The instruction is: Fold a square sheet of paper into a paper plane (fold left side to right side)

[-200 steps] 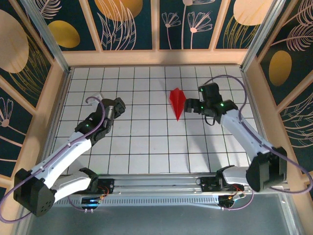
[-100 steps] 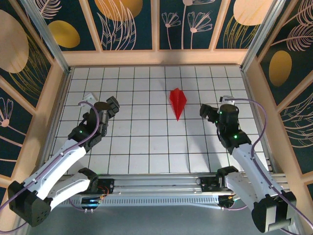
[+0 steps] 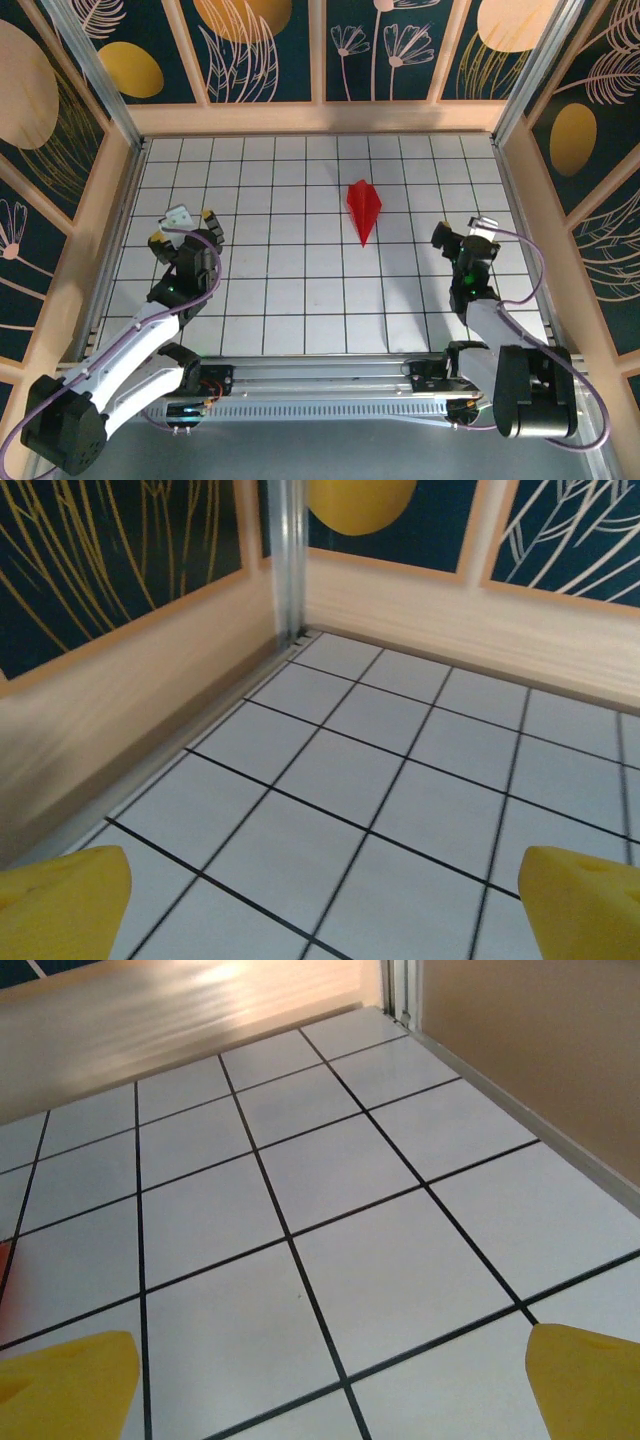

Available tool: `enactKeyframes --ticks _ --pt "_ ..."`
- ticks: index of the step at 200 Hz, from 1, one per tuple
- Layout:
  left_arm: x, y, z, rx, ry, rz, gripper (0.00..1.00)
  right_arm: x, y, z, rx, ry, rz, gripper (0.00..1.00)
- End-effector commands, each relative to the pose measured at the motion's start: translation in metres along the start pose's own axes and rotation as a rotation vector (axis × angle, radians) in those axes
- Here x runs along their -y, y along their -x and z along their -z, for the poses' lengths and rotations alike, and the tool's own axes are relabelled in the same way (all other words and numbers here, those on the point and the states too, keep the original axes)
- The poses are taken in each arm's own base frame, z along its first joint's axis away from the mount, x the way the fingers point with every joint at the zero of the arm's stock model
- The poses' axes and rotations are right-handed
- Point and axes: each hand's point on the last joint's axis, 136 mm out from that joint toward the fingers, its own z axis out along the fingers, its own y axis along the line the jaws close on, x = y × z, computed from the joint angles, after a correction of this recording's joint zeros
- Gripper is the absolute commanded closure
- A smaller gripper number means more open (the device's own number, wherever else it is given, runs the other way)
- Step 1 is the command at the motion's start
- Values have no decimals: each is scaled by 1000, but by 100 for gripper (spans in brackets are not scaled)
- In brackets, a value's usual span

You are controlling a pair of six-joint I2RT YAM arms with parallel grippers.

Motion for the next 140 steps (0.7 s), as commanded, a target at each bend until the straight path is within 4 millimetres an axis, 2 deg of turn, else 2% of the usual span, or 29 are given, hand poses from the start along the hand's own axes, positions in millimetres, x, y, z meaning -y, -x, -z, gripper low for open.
enactKeyframes --ticks 1,32,66,89,95,105,118,125,140 --pt "-12 5 -9 61 51 -7 1 -14 34 1 184 92 -3 1" --pt "-22 -15 -24 43 63 -6 1 -22 28 -2 243 156 13 1" --pt "-30 -33 -36 42 54 2 1 -31 30 -6 297 199 64 1" --pt "-27 -42 -44 49 1 11 1 -34 16 -11 297 230 77 1" --pt "-26 -45 -46 47 -6 -2 1 -35 17 -10 318 235 84 1" --pt "-23 -49 -49 43 -18 -20 1 -32 10 -18 257 215 82 1" --pt "-17 -54 -52 52 -52 -39 1 -31 14 -28 250 200 67 1" --pt "-13 -55 -53 66 -73 -36 1 -30 9 -37 201 188 63 1" --pt "-4 -50 -56 95 -116 -46 1 -31 11 -35 218 191 68 1"
